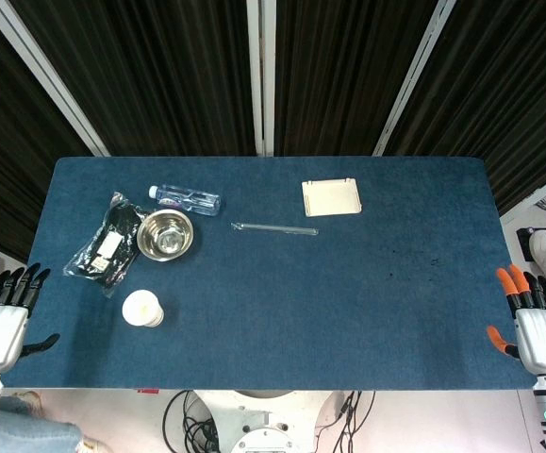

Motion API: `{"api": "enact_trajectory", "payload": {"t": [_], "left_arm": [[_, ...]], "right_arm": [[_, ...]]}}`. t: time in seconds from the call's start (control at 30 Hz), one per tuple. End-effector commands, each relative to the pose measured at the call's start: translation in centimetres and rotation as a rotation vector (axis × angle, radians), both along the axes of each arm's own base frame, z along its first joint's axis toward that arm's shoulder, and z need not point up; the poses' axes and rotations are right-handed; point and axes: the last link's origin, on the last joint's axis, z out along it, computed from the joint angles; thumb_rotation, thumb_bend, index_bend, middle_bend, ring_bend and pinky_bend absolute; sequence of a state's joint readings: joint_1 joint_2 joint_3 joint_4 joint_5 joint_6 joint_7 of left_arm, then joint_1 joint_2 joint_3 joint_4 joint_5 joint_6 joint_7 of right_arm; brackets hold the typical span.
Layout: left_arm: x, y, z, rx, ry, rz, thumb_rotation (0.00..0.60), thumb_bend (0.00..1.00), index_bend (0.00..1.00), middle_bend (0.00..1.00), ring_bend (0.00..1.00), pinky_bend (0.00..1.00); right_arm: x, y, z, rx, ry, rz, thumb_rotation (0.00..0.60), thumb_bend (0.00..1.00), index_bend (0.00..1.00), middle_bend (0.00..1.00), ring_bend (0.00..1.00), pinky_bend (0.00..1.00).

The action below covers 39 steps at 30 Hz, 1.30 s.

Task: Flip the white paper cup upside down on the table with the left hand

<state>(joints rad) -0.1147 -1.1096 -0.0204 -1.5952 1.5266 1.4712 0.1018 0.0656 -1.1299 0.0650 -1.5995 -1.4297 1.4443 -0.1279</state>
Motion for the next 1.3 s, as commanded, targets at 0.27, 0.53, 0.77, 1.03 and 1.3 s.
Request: {"api": "enact_trajectory", "payload": {"t": [0.27,0.53,0.77,1.03,1.3], "left_arm": [[0.0,-0.1,-0.1,-0.002,-0.006,0.001,0.600,0.03,0.00,0.00,0.00,0.00],[0.9,-0.1,-0.3,-0.037,-0.020,-0.039,0.600,0.03,0.00,0.00,0.00,0.00],[2.6,0.3,-1.4,-0.135,0.001,-0.100,0.600,0.03,0.00,0.00,0.00,0.00],[5.7,1.8,-4.0,-0.263,0.119,-0.192,0.600,0.03,0.00,0.00,0.00,0.03],[8.4,2.9,-7.9,-0.340,0.264,-0.289,0.600,0.03,0.00,0.00,0.00,0.04]], "right_arm": [[-0.1,0.2,0.2,-0.004,0.001,0.000,0.600,0.20,0.00,0.00,0.00,0.00],[-0.2,0.3,0.6,-0.013,-0.005,0.000,0.600,0.20,0.00,0.00,0.00,0.00],[-0.1,-0.1,0.6,-0.020,-0.013,-0.004,0.600,0.20,0.00,0.00,0.00,0.00],[-0.1,-0.3,0.7,-0.020,-0.018,-0.010,0.600,0.20,0.00,0.00,0.00,0.00],[-0.3,-0.2,0.6,-0.016,-0.028,-0.010,0.600,0.20,0.00,0.00,0.00,0.00]]}}
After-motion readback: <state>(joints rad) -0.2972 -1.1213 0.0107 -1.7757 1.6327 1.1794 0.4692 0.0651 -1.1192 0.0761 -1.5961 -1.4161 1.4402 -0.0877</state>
